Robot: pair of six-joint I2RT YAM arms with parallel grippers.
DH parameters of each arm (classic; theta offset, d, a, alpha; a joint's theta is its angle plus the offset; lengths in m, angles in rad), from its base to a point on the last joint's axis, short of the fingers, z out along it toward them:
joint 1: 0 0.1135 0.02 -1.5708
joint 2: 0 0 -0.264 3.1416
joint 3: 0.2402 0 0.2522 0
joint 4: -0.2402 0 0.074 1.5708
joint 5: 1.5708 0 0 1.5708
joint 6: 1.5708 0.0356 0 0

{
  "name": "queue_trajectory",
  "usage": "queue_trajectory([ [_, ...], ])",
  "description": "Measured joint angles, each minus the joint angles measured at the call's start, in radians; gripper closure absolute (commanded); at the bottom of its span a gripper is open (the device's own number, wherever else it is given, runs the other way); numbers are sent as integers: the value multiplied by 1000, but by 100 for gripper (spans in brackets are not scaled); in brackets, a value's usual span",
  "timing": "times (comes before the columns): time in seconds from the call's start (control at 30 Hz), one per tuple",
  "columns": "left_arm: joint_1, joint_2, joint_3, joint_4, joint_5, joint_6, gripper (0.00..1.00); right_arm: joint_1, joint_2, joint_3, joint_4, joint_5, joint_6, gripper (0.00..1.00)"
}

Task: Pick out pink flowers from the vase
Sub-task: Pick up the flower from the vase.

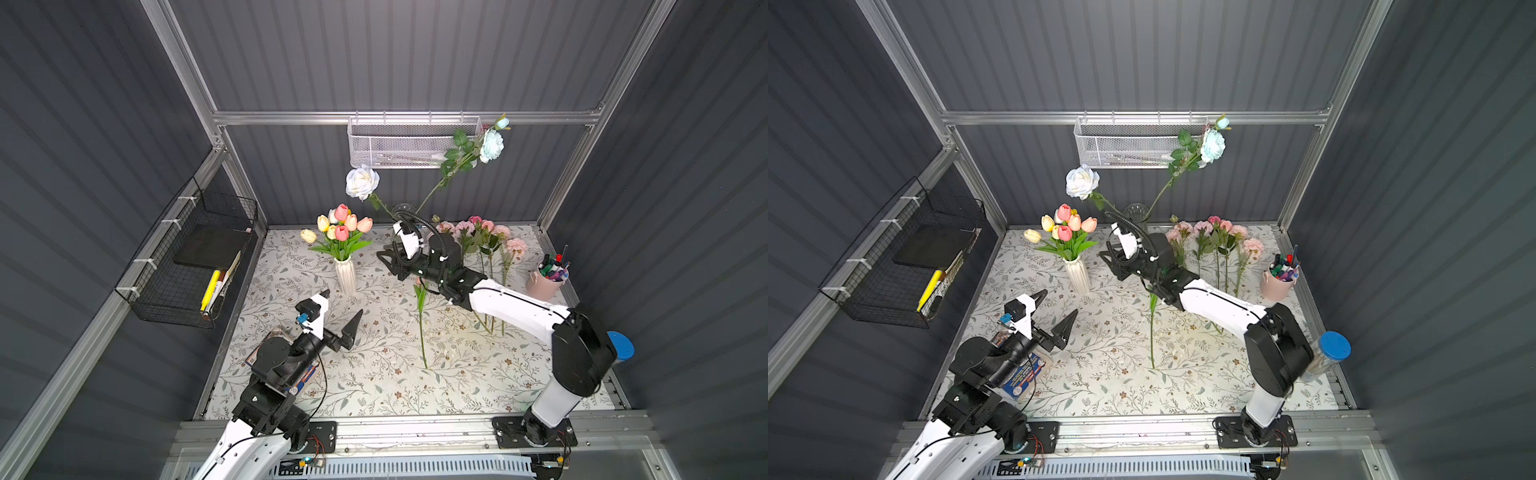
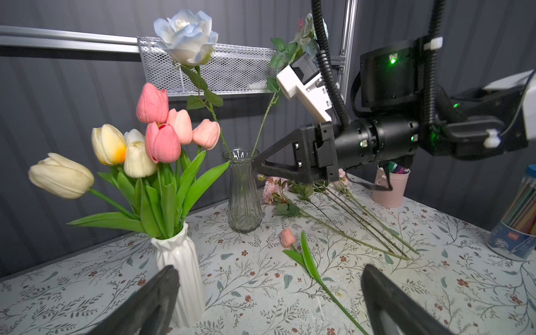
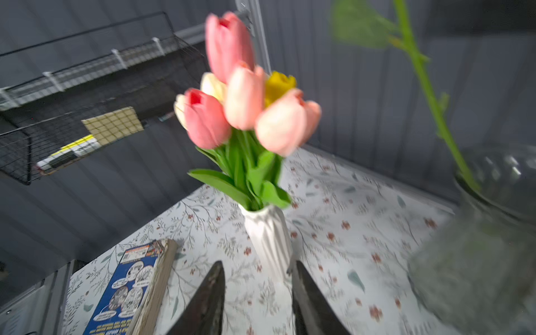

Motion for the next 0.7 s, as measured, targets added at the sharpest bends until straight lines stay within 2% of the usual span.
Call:
queue_trajectory([
  [0.07, 0, -33, 0, -6, -28, 8, 1, 28, 65, 5, 107, -29, -27, 61],
  [0.27, 0, -116, -3, -5, -101, 31, 1, 60, 204, 60, 261, -49, -67, 61],
  [0.5, 0, -117, -5, -14, -125, 49, 1, 61, 276, 175, 350, -32, -84, 62],
  [0.7, 0, -118, -6, -14, -137, 52, 1, 69, 326, 247, 355, -19, -86, 62],
])
